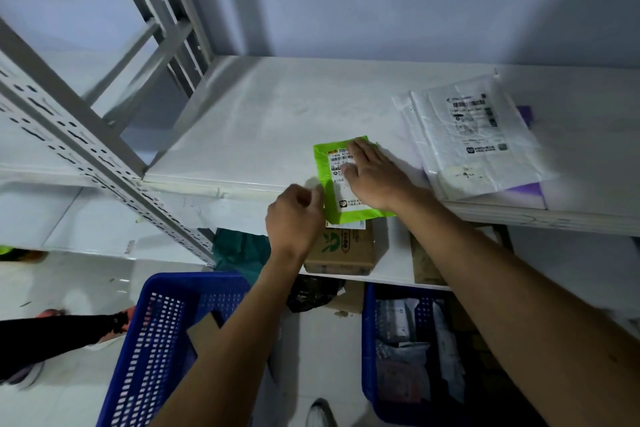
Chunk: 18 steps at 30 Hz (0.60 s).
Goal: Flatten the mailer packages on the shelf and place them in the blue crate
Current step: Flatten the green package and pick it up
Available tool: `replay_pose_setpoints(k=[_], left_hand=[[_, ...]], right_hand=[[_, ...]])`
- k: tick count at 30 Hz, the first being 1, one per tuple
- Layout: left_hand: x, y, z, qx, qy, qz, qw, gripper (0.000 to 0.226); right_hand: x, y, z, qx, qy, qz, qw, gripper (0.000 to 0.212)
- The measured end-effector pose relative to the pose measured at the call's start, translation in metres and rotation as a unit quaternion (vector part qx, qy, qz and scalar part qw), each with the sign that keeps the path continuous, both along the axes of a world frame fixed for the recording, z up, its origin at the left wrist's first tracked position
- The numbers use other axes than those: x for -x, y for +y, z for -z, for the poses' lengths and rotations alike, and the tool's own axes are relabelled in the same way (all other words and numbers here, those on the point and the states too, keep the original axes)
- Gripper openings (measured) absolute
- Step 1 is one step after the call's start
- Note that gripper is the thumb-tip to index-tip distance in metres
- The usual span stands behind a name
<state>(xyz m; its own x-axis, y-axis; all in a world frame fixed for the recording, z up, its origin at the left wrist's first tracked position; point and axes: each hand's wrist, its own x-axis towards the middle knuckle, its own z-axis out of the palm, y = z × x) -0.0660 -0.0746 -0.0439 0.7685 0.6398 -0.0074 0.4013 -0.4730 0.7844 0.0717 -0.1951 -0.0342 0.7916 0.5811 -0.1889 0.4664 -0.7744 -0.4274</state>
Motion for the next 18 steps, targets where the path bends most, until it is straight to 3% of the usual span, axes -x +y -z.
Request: replay_pose_setpoints(k=[3,8,18], left_hand=[[0.003,-0.005,-0.003,0.251,0.055,0.016,0.966,0.057],[0.004,-0.027,-0.013,0.408,0.003,0.025,0.913,0.018],[0.027,-0.062,-0.002,0.443,-0.022,0.037,0.896,0.023]], right_hand=[[0.012,-0.007,-0.007,-0.007,0.022,0.013,1.0,0.061],[0.035,-0.026,-0.012,-0.027,0.042,0.003,0.999,0.059],[0.1,-0.104,-0.01,-0.164,-0.08,0.12,0.976,0.056]])
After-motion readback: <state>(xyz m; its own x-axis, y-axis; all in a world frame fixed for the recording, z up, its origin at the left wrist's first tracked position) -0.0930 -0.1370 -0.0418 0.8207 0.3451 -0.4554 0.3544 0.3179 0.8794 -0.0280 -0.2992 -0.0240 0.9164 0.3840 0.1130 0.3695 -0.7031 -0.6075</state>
